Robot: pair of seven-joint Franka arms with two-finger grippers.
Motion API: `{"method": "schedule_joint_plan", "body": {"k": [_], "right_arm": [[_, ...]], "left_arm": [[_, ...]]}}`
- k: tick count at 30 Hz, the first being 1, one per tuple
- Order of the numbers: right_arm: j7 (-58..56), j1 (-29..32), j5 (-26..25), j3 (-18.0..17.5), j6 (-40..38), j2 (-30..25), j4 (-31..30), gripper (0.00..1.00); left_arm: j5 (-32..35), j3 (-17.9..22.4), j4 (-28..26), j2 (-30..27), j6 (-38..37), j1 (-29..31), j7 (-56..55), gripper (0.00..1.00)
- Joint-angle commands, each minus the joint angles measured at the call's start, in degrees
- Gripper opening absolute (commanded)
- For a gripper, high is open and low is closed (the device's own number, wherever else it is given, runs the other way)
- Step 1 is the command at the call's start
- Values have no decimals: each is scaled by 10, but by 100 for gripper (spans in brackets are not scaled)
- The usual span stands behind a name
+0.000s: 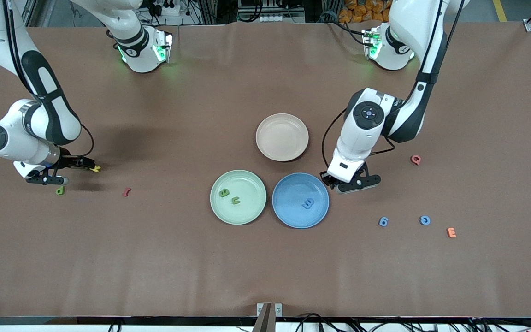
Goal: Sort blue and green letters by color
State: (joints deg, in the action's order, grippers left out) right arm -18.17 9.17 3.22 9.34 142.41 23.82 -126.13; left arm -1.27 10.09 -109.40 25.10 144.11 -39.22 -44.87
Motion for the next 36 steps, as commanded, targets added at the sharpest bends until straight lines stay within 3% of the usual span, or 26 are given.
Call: {"method": "schedule_joint_plan", "body": {"k": [1,24,33,35,36], "right_arm": [[-63,20,14,-11,0,-12,-11,100],[-84,27,18,-11,76,27,-1,100],[-83,-2,91,-12,68,32,-2,100],[-82,-4,93,-12,67,32,-3,100],[-82,-3,93,-12,67,32,-3,100]], "left_arm": [[16,10,29,16,-17,-12,-34,17],[9,4,103,85,-17,-28,-91,17],[7,4,110,95,-17,-28,-91,18],[7,4,110,95,-17,-27,-89,22],[6,4,110,95,-17,-26,-88,34]]}}
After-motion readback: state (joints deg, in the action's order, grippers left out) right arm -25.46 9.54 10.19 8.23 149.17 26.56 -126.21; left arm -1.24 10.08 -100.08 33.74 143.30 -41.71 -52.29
